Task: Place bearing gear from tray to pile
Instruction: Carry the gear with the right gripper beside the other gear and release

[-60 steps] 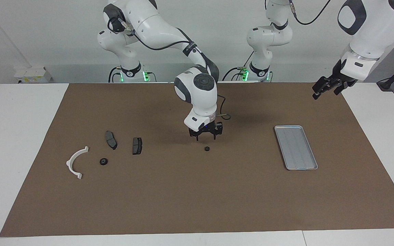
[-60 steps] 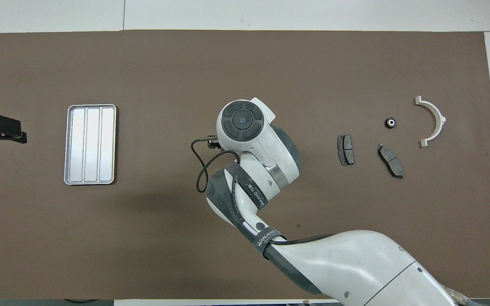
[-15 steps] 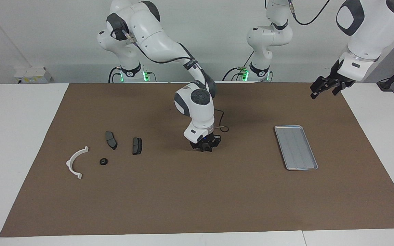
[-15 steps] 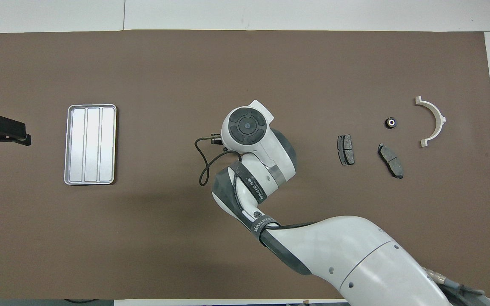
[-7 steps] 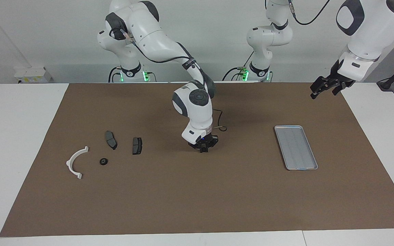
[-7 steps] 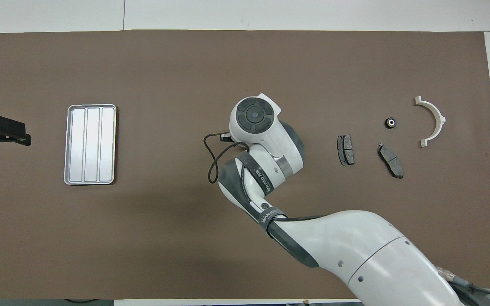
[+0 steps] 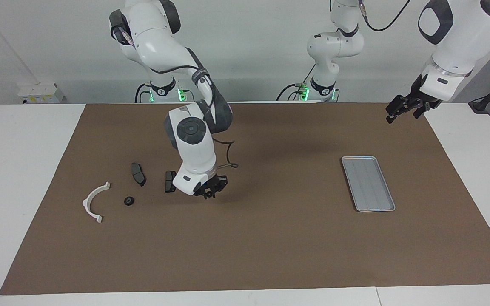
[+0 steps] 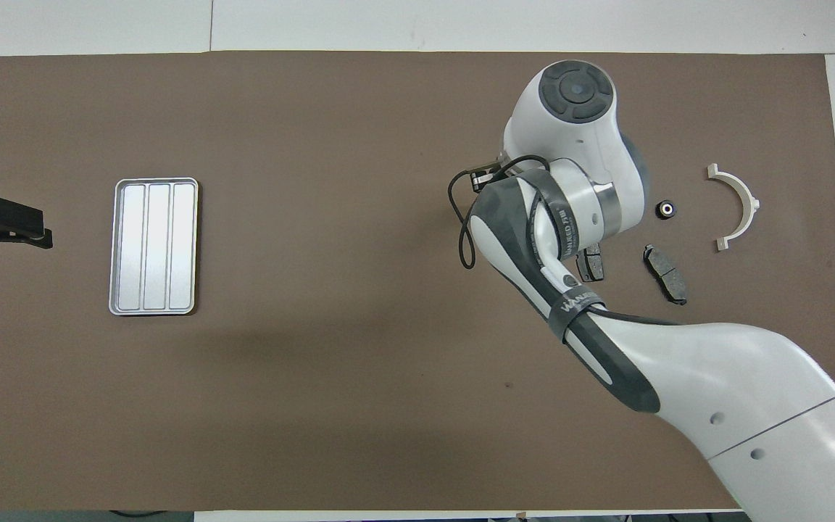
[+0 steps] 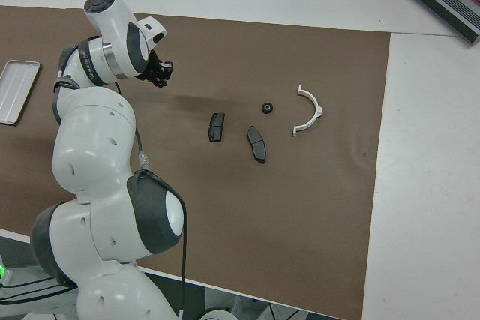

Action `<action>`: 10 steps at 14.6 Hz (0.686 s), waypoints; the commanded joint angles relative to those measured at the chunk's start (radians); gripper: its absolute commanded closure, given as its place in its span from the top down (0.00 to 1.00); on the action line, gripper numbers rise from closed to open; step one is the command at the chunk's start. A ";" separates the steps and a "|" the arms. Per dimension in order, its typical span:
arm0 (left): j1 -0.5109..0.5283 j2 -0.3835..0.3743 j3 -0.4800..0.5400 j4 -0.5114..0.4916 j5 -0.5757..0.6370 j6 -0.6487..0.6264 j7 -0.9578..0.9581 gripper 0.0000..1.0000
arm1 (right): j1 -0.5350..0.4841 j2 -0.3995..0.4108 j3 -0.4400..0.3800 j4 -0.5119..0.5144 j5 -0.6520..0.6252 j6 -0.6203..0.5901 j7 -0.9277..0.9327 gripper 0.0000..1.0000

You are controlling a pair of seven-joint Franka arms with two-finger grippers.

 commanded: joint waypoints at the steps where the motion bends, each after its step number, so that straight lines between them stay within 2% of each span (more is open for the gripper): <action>1: -0.017 -0.009 0.013 -0.003 0.019 -0.013 0.000 1.00 | -0.096 -0.041 0.018 -0.058 0.008 -0.023 -0.162 0.00; 5: -0.017 -0.009 0.013 -0.004 0.019 -0.013 0.000 1.00 | -0.199 -0.075 0.017 -0.158 0.006 0.013 -0.331 0.00; 10: -0.017 -0.009 0.013 -0.004 0.019 -0.013 0.000 1.00 | -0.262 -0.107 0.015 -0.247 -0.008 0.042 -0.414 0.00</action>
